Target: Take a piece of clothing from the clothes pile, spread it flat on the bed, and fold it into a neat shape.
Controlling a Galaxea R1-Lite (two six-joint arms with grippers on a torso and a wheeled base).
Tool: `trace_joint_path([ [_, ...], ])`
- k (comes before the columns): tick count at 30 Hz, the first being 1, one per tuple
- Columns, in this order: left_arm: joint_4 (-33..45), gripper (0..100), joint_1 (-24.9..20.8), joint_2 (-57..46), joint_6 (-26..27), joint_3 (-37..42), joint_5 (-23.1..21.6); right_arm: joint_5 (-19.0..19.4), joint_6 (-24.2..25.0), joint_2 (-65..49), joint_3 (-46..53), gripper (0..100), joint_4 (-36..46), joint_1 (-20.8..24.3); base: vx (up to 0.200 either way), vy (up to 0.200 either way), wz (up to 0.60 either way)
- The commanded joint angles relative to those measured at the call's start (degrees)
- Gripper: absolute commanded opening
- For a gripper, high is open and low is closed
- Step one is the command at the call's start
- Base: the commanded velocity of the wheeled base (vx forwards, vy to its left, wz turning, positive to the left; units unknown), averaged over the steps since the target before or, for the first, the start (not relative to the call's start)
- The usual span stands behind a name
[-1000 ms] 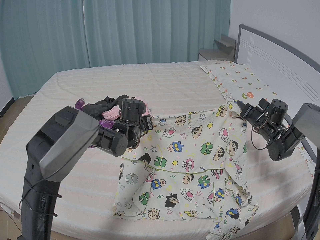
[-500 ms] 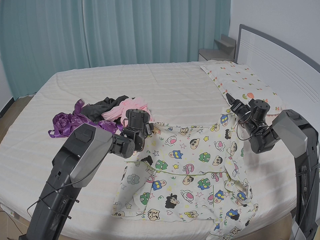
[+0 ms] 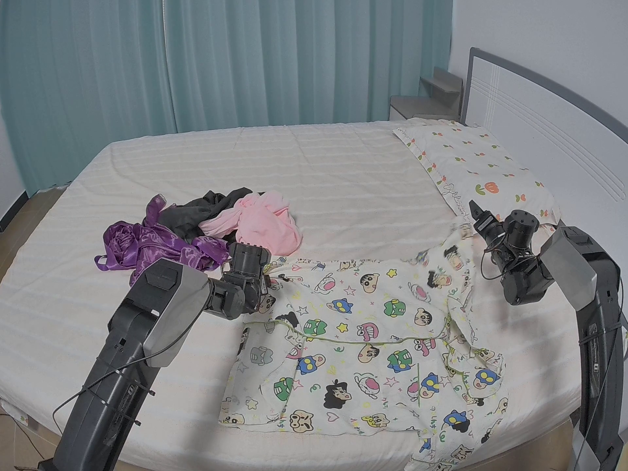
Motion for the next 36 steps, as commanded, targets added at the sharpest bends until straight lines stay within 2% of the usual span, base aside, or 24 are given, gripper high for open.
trace_joint_path([
  [1, 2.14, 100, 0.56, 0.32, -0.70, 0.10, 0.12, -0.13, -1.13, 1.01, 0.36, 100, -0.35, -0.32, 0.000, 0.000, 0.00],
  [6, 4.34, 100, 1.00, -1.44, -5.27, 0.10, 0.12, -2.50, -1.31, -0.22, 1.59, 100, -0.88, -1.55, 0.000, 0.000, 0.00],
  [10, 6.45, 100, 1.79, -4.25, -7.55, 0.10, -0.85, -1.62, -1.83, -4.35, 11.79, 100, -3.52, -1.91, 0.000, 0.000, 0.00],
  [11, 7.41, 100, 2.05, -6.27, -8.43, 0.10, -2.08, 1.98, -2.01, -7.69, 19.61, 100, -6.94, -2.26, 0.000, 0.000, 0.00],
  [13, 8.12, 100, 2.14, -8.74, -10.36, 0.10, -3.57, 7.43, -2.63, -11.12, 29.19, 100, -11.51, -2.61, 0.000, 0.000, 0.00],
  [14, 9.00, 100, 2.14, -10.49, -11.95, 0.10, -4.80, 11.03, -4.47, -13.14, 35.69, 100, -14.42, -3.14, 0.000, 0.000, 0.00],
  [16, 10.31, 100, 2.14, -12.51, -13.88, 0.10, -7.17, 14.81, -8.43, -14.46, 42.46, 100, -17.58, -3.49, 0.000, 0.000, 0.00],
  [17, 10.31, 100, 2.14, -12.51, -13.88, 0.10, -7.17, 14.81, -8.43, -14.46, 42.46, 100, -17.58, -3.49, 0.000, 0.000, 0.00],
  [18, 11.46, 100, 2.14, -14.62, -16.87, 0.10, -10.95, 18.06, -13.26, -14.81, 50.02, 100, -22.06, -3.66, 0.000, 0.000, 0.00],
  [22, 12.34, 100, 2.23, -16.73, -18.89, 0.10, -15.00, 19.73, -18.80, -17.01, 59.07, 100, -22.06, -3.66, 0.000, 0.000, 0.00],
  [27, 13.48, 100, 2.49, -18.49, -20.74, 0.10, -15.88, 23.78, -19.85, -19.91, 64.35, 100, -22.06, -3.58, 0.000, 0.000, 0.00],
  [29, 16.11, 100, 2.76, -19.90, -23.99, 0.10, -18.34, 25.53, -21.70, -20.96, 66.19, 100, -22.06, -3.40, 0.000, 0.000, 0.00],
  [32, 19.28, 100, 3.81, -21.92, -29.79, 0.10, -24.31, 25.71, -24.25, -20.96, 67.07, 100, -22.06, -2.61, 0.000, 0.000, 0.00],
  [36, 19.54, 100, 6.01, -21.92, -31.46, 0.10, -28.97, 25.53, -24.77, -20.96, 67.77, 100, -22.06, -1.64, 0.000, 0.000, 0.00],
])
